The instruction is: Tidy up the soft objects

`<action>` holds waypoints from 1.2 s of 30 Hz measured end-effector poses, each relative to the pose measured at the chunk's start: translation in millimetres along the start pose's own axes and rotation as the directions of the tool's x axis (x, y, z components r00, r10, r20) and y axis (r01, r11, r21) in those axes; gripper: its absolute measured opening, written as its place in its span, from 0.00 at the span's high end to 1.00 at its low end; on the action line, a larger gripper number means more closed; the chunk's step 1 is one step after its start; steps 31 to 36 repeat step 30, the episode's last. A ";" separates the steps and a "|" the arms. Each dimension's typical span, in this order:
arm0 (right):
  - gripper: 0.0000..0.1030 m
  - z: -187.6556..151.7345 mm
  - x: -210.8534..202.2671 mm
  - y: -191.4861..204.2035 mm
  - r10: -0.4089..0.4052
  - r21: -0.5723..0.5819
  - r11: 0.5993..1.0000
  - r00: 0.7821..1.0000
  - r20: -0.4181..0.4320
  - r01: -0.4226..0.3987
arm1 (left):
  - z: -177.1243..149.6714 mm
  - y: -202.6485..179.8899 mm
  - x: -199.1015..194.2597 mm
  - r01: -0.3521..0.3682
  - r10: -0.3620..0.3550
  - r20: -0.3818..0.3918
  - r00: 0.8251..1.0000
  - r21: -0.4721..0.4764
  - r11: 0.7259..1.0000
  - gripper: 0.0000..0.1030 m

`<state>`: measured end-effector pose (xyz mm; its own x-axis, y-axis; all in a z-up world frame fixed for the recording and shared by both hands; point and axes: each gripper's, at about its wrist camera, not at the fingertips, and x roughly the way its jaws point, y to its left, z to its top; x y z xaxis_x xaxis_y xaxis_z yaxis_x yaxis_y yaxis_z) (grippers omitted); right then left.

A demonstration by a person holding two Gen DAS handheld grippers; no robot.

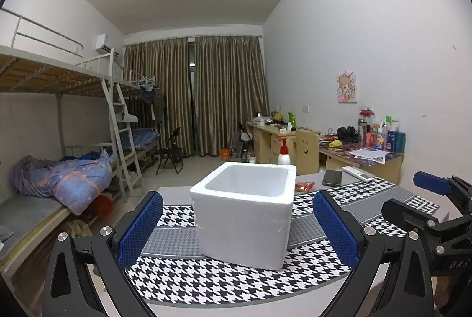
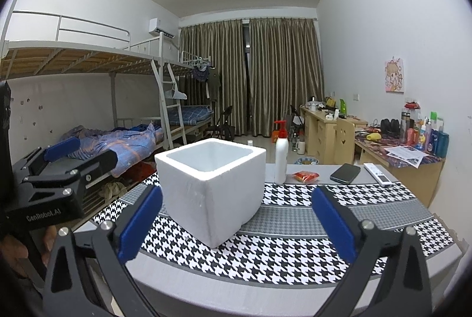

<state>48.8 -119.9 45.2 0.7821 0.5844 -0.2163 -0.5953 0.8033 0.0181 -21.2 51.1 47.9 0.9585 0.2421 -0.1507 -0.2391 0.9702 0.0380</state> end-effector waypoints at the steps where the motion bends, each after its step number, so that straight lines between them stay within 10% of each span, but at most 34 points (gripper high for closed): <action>1: 0.01 -1.5 -0.6 0.9 0.003 -0.003 1.000 1.000 -0.001 -0.003 | -1.1 -0.2 -0.8 -0.002 0.002 -0.001 1.000 -0.001 1.000 0.01; 36: 0.01 -22.8 -1.0 -2.9 -0.024 0.027 0.999 0.999 -0.021 0.025 | -26.2 0.7 -4.2 -0.028 0.027 -0.042 0.999 -0.014 1.000 0.01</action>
